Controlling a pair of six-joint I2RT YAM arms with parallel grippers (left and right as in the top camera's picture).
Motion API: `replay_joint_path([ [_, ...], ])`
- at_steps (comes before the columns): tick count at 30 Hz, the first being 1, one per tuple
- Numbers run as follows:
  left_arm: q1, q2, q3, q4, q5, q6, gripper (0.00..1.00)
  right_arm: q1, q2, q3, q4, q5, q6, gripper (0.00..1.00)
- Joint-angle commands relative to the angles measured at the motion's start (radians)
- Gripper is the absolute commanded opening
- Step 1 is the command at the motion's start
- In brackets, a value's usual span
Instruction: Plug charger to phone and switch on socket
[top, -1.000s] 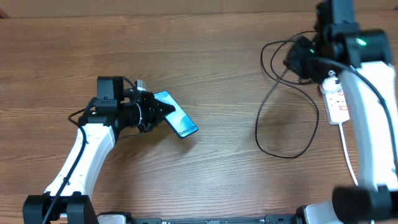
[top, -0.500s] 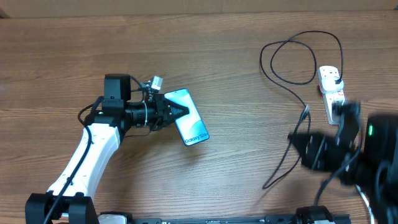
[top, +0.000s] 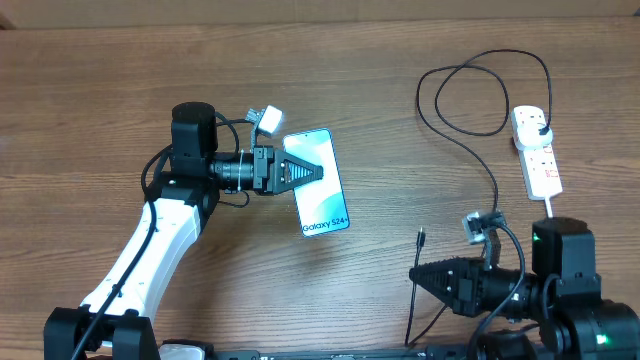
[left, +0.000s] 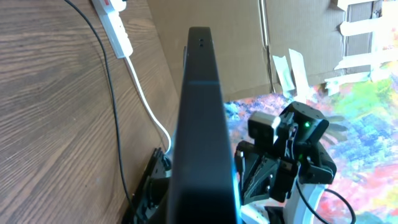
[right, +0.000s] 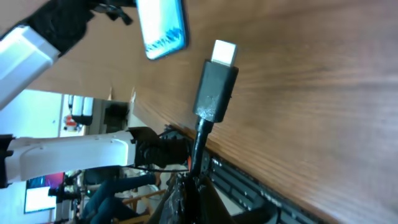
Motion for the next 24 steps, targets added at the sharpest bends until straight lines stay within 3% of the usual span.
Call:
replay_joint_path([
  [1,-0.002,-0.005,0.018,0.008,0.026,-0.017,0.04,0.018,0.014,0.003,0.039,-0.026,-0.041,0.04],
  [6,-0.002,-0.005,0.018,0.026,-0.039,-0.038,0.04,0.097,0.083,0.003,0.131,0.054,-0.026,0.04],
  [12,-0.002,-0.005,0.018,0.053,-0.106,-0.076,0.04,0.291,0.253,0.044,0.26,0.202,0.029,0.04],
  [18,-0.002,-0.005,0.018,0.043,-0.133,-0.075,0.04,0.56,0.439,0.226,0.18,0.463,0.055,0.04],
  [24,-0.001,-0.005,0.018,0.031,-0.145,-0.076,0.04,0.718,0.461,0.266,0.174,0.593,0.134,0.04],
])
